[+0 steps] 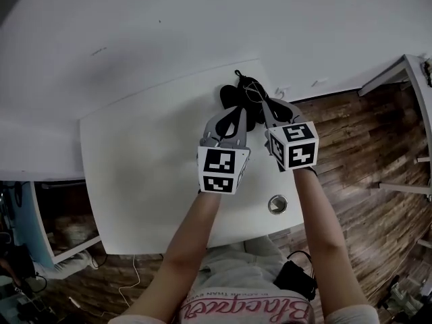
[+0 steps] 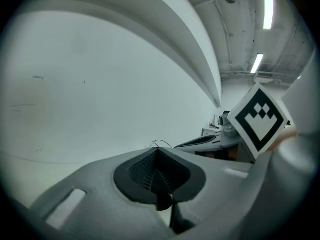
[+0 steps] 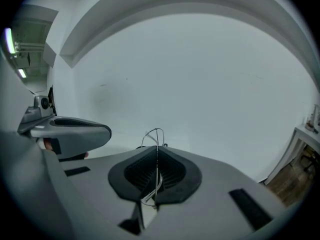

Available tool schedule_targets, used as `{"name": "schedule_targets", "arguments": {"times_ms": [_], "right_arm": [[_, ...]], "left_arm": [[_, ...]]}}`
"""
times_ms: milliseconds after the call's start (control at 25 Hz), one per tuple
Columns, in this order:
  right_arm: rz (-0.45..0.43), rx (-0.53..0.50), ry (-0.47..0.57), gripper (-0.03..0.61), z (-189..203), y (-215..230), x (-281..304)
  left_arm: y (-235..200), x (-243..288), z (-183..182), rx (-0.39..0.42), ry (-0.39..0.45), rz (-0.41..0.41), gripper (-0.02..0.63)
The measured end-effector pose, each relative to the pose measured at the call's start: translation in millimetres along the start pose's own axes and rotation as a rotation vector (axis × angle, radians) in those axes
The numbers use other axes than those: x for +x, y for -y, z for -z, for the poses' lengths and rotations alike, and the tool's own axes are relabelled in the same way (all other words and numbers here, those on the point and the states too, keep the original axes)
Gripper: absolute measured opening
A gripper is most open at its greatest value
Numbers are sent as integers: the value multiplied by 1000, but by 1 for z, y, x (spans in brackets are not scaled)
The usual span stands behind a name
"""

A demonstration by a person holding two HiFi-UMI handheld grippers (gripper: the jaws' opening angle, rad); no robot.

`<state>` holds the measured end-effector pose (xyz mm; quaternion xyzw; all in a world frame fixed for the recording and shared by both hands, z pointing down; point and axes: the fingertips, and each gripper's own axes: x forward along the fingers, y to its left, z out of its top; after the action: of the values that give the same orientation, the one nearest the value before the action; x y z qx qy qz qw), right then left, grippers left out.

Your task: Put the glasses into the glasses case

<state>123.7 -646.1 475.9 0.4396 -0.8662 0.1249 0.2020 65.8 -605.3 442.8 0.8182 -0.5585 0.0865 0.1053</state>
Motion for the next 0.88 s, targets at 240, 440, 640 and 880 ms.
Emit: {"name": "schedule_targets", "arguments": {"times_ms": [240, 440, 640, 880], "right_arm": [[-9, -16, -67, 14, 21, 8, 41], [-8, -37, -162, 14, 44, 17, 72], [10, -88, -225, 14, 55, 23, 93], [105, -147, -272, 14, 63, 27, 92]], "left_arm": [[-12, 20, 21, -26, -29, -21, 6], [-18, 27, 32, -64, -44, -26, 6], [-29, 28, 35, -92, -48, -40, 6], [-36, 22, 35, -99, -54, -57, 6]]}}
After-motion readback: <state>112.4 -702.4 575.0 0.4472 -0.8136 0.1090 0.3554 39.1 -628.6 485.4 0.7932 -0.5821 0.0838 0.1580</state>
